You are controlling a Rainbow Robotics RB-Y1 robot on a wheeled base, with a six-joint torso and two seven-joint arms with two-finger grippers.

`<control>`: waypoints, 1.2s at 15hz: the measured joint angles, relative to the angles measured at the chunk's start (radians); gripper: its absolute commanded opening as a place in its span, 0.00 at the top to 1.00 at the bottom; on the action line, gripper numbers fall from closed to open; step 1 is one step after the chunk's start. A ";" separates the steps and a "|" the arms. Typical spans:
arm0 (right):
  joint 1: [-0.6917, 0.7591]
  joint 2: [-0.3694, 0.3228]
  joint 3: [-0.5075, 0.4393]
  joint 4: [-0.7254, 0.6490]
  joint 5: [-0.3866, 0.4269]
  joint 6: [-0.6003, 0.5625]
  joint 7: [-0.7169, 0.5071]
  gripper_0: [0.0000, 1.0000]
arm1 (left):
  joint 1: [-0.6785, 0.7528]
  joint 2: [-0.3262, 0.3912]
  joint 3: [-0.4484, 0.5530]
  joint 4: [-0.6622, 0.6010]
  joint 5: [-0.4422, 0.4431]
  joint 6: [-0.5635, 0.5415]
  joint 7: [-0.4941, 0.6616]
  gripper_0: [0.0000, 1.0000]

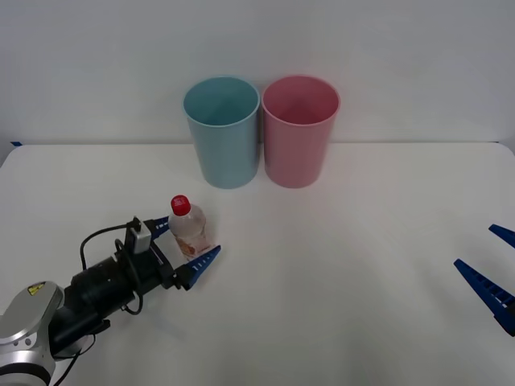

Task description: Grasp the object on the table and drop it into the matching bin: aluminum can to the light blue bin, PET bottle to the pink bin.

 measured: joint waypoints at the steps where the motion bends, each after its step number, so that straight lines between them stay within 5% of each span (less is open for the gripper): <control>1: 0.000 0.000 0.000 0.000 0.000 0.000 0.000 0.00 | 0.000 -0.008 0.005 0.000 -0.008 0.000 -0.001 0.00; 3: 0.000 0.000 0.000 0.000 0.000 0.000 0.000 0.00 | 0.000 -0.015 0.007 0.000 -0.011 0.000 -0.003 0.00; 5: 0.000 0.000 0.000 0.000 0.000 0.000 0.000 0.00 | -0.001 -0.015 0.007 0.000 -0.012 0.002 -0.003 0.75; 6: 0.000 0.000 0.000 0.000 0.000 0.000 0.000 0.00 | -0.002 -0.015 0.007 0.000 -0.012 0.002 -0.003 0.97; 18: 0.000 0.000 0.000 0.000 0.000 0.000 0.000 0.00 | 0.000 0.000 0.006 -0.002 0.003 -0.005 0.004 1.00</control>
